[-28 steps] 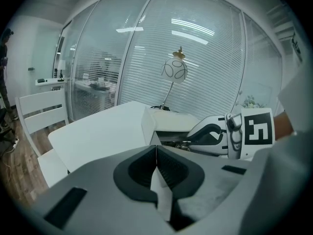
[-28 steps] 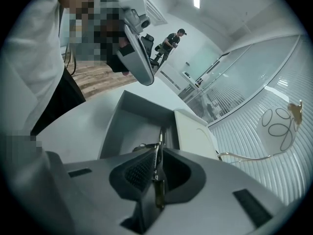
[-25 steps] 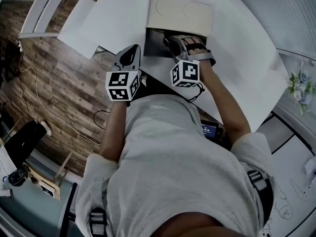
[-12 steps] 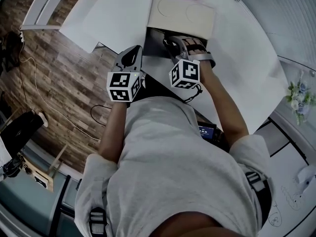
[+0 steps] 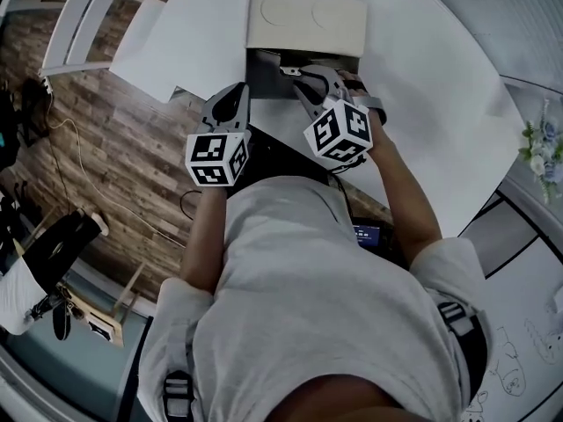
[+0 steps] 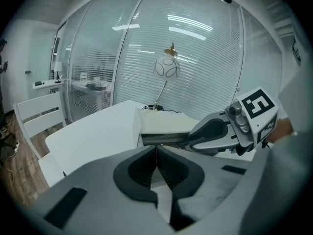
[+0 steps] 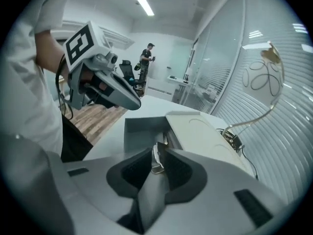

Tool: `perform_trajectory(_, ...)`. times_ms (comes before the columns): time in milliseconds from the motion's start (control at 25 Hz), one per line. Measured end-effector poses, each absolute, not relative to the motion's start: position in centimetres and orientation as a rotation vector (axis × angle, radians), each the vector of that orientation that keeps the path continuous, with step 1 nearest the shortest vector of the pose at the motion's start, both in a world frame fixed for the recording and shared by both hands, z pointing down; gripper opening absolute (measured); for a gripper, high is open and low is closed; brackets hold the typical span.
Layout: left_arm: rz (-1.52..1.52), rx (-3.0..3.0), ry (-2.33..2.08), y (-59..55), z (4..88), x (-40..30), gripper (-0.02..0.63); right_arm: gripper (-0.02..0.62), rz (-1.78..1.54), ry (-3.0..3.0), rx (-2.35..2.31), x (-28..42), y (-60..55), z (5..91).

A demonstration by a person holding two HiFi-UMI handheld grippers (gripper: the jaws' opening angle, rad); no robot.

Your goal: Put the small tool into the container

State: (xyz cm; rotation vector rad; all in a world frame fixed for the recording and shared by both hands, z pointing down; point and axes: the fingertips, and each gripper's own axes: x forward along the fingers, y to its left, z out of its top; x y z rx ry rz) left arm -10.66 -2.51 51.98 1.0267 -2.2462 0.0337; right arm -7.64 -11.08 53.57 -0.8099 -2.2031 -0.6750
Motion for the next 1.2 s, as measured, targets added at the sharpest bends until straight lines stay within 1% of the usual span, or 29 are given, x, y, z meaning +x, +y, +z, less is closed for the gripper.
perform_trajectory(80,0.043,1.061,-2.240,-2.6,52.2,-10.5,0.025,0.050,-0.551,-2.266,-0.764,-7.7,-10.9,53.2)
perform_trajectory(160,0.061,1.102,-2.216,-2.5,53.2,-10.3,0.025,0.031,-0.384,-2.322,-0.701,-7.4,-10.5,53.3)
perform_trajectory(320,0.113,1.209,-2.159,-5.4,52.9,-9.7,0.025,0.026,0.001,-2.389,-0.535,-6.3,-12.3,52.2)
perform_trajectory(440,0.134,1.292,-2.149,-6.8,51.4,-8.3,0.025,0.026,0.130,-2.446,-0.378,-4.8,-13.3,50.9)
perform_trajectory(760,0.130,1.416,-2.174,-5.2,48.7,-5.5,0.025,0.026,0.062,-2.622,0.007,-1.7,-12.4,47.6)
perform_trajectory(1200,-0.004,1.566,-2.244,-1.3,43.0,-1.5,0.025,0.026,0.064,-2.794,0.410,4.2,-10.2,40.3)
